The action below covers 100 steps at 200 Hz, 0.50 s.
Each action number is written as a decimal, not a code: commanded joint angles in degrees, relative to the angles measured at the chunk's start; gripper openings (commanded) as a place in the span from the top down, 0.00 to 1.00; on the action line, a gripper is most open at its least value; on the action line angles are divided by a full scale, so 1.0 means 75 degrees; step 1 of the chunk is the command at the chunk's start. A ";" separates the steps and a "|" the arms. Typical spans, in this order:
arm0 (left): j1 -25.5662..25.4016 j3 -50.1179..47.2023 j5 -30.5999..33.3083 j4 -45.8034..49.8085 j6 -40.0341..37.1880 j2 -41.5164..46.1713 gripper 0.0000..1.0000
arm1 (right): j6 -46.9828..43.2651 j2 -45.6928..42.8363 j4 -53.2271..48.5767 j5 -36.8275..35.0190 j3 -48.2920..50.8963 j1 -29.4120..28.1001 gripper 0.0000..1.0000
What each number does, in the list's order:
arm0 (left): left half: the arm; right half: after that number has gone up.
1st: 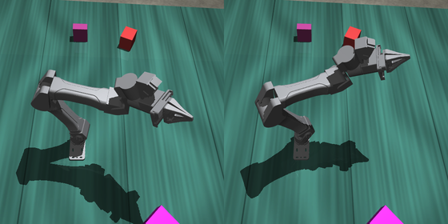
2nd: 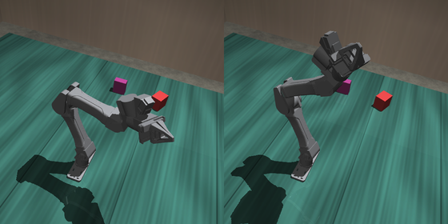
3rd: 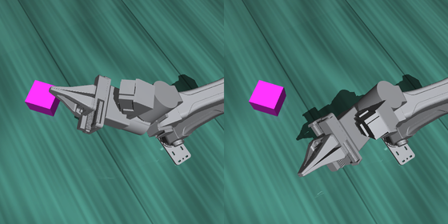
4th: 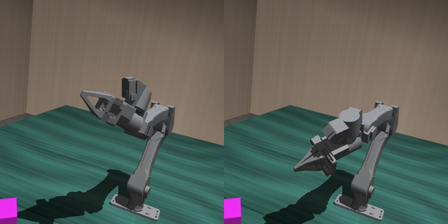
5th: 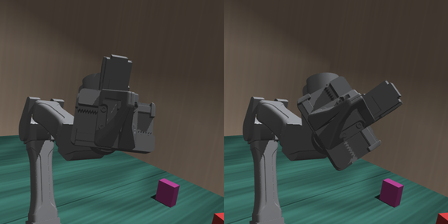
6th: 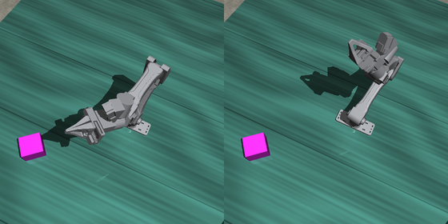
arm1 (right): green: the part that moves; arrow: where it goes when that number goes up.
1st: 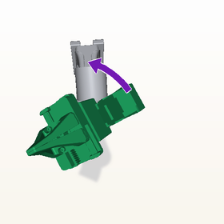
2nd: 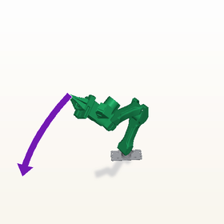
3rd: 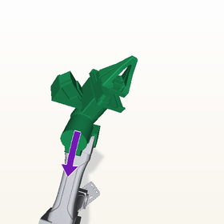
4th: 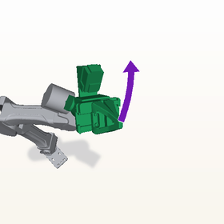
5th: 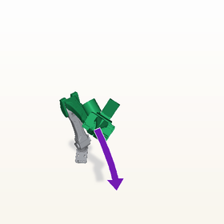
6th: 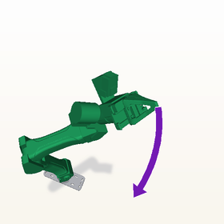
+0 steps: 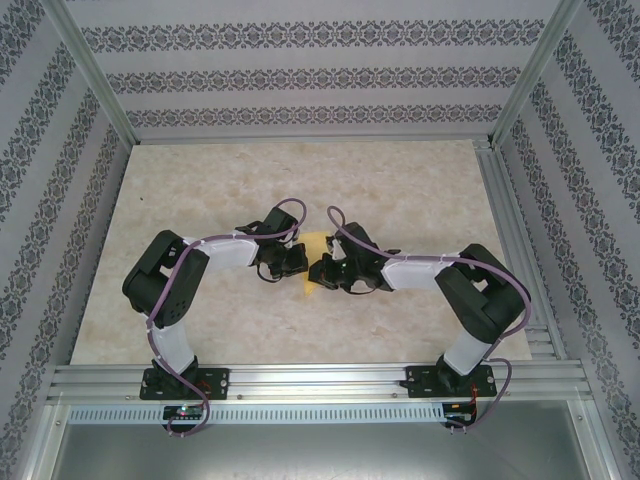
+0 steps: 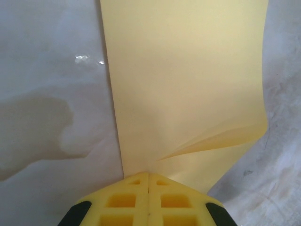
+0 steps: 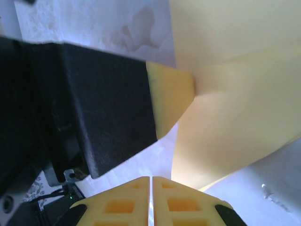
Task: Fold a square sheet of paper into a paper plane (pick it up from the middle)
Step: Third fold the triangle at the center of the table.
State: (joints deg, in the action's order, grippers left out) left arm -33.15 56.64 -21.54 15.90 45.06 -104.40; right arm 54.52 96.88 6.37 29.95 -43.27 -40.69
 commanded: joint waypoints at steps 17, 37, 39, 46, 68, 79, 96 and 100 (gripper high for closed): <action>-0.0057 -0.0166 0.0469 0.0024 0.0013 -0.0174 0.97 | 0.0123 0.0490 0.0696 0.0243 -0.0034 -0.0235 0.90; -0.0057 -0.0191 0.0447 -0.0015 0.0038 -0.0171 0.97 | 0.0172 0.0689 0.0838 0.0249 -0.0090 -0.0260 0.90; -0.0063 -0.0193 0.0446 -0.0030 0.0039 -0.0170 0.96 | 0.0178 0.0712 0.0832 0.0248 -0.0090 -0.0265 0.90; -0.0057 -0.0203 0.0446 -0.0045 0.0044 -0.0171 0.96 | 0.0161 0.0770 0.0847 0.0251 -0.0108 -0.0263 0.90; -0.0057 -0.0196 0.0428 -0.0045 0.0051 -0.0167 0.96 | 0.0160 0.0944 0.0814 0.0208 -0.0125 -0.0254 0.90; -0.0060 -0.0193 0.0439 -0.0031 0.0045 -0.0169 0.96 | 0.0166 0.1029 0.0804 0.0195 -0.0080 -0.0259 0.90; -0.0062 -0.0181 0.0457 -0.0007 0.0027 -0.0154 0.97 | 0.0157 0.1141 0.0826 0.0178 0.0001 -0.0251 0.90; -0.0057 -0.0181 0.0459 -0.0005 0.0027 -0.0154 0.97 | 0.0154 0.1155 0.0835 0.0183 0.0029 -0.0250 0.90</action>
State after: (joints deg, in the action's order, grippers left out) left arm -33.15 56.53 -21.56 15.68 45.08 -104.40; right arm 55.61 104.01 11.07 31.22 -43.24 -42.02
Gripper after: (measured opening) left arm 0.057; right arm 0.101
